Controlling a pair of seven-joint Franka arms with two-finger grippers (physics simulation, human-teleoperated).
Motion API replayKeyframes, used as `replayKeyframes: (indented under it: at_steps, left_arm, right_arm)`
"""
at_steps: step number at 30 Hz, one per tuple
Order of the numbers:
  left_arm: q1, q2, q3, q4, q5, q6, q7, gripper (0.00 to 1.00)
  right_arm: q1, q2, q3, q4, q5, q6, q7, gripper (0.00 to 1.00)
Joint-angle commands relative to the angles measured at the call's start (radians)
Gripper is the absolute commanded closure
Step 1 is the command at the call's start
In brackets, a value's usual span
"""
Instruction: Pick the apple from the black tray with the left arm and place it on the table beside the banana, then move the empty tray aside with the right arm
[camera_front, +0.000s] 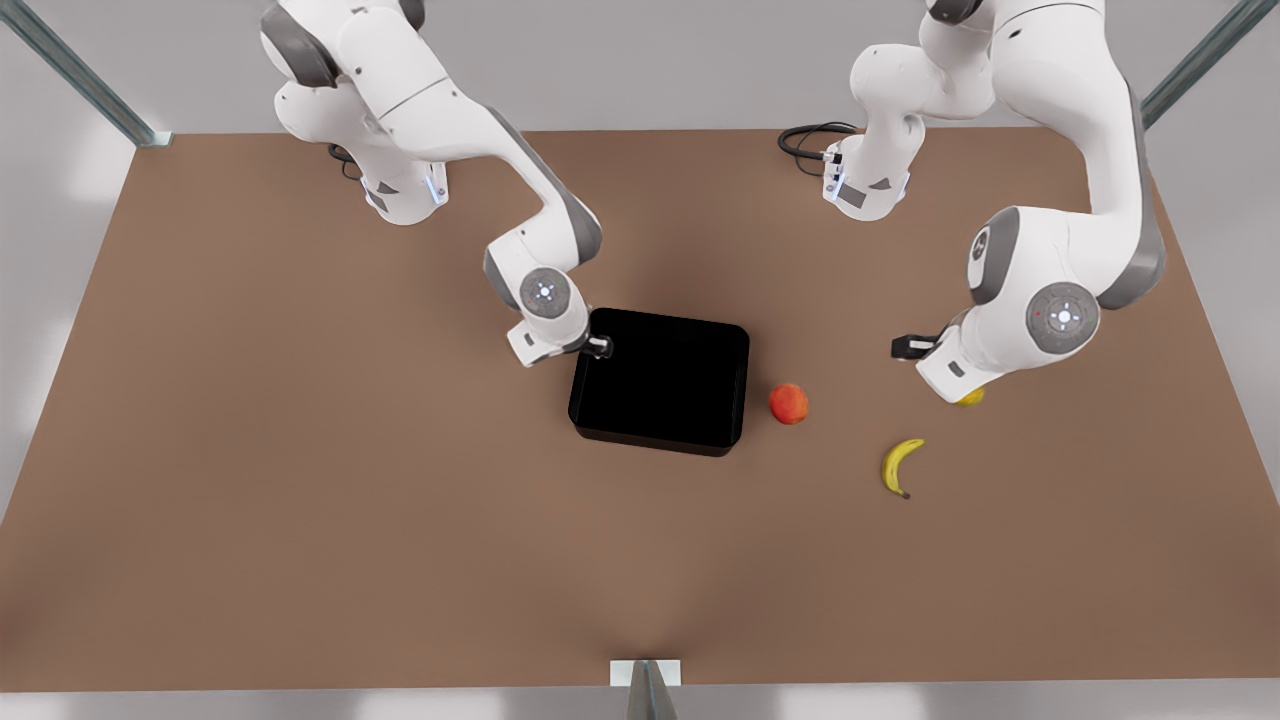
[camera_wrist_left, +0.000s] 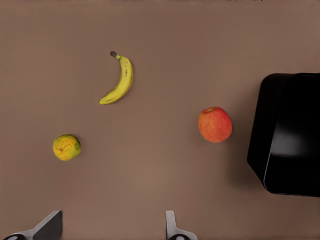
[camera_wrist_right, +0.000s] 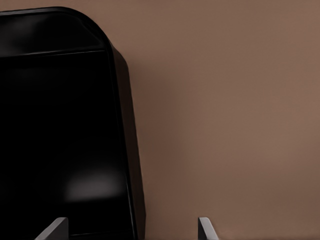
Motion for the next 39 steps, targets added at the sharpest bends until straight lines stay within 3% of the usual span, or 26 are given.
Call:
replayKeyframes:
  at_steps: [1,10,14,16,19,24,29,33,35,39]
  left_arm:
    - [-0.006,0.006,-0.011,0.015,0.007,0.050,0.161,0.00]
    - [-0.059,0.032,-0.012,0.049,0.015,0.053,0.120,0.00]
    - [-0.069,0.035,-0.012,0.050,0.019,0.053,0.099,0.00]
    - [-0.079,0.037,-0.012,0.050,0.019,0.053,0.096,0.00]
    - [-0.089,0.043,-0.012,0.052,0.021,0.052,0.054,0.00]
    - [-0.091,0.041,-0.012,0.052,0.021,0.052,0.053,0.00]
    - [-0.091,0.043,-0.012,0.052,0.021,0.052,0.053,0.00]
    - [-0.091,0.043,-0.012,0.052,0.021,0.052,0.053,0.00]
    - [-0.091,0.043,-0.012,0.056,0.021,0.052,0.053,0.00]
    - [-0.091,0.046,-0.012,0.061,0.021,0.052,0.053,0.00]
  right_arm:
    - [0.005,0.017,0.001,-0.001,0.004,0.056,0.113,0.03]
    - [0.016,0.069,0.001,0.002,0.015,0.078,0.044,0.10]
    - [0.016,0.089,0.003,0.007,0.016,0.079,0.018,0.34]
    - [0.014,0.089,0.003,0.007,0.027,0.079,-0.021,0.63]
    - [0.014,0.089,0.003,0.007,0.049,0.079,-0.065,0.83]
    - [0.014,0.079,0.003,0.008,0.062,0.076,-0.087,0.85]
    - [-0.002,-0.032,-0.008,0.008,0.064,0.006,-0.142,0.89]
    - [-0.116,-0.118,-0.009,0.010,0.062,-0.095,-0.304,0.90]
    - [-0.199,-0.136,-0.011,0.020,0.062,-0.145,-0.449,1.00]
    - [-0.294,-0.135,-0.018,0.050,0.047,-0.212,-0.670,1.00]
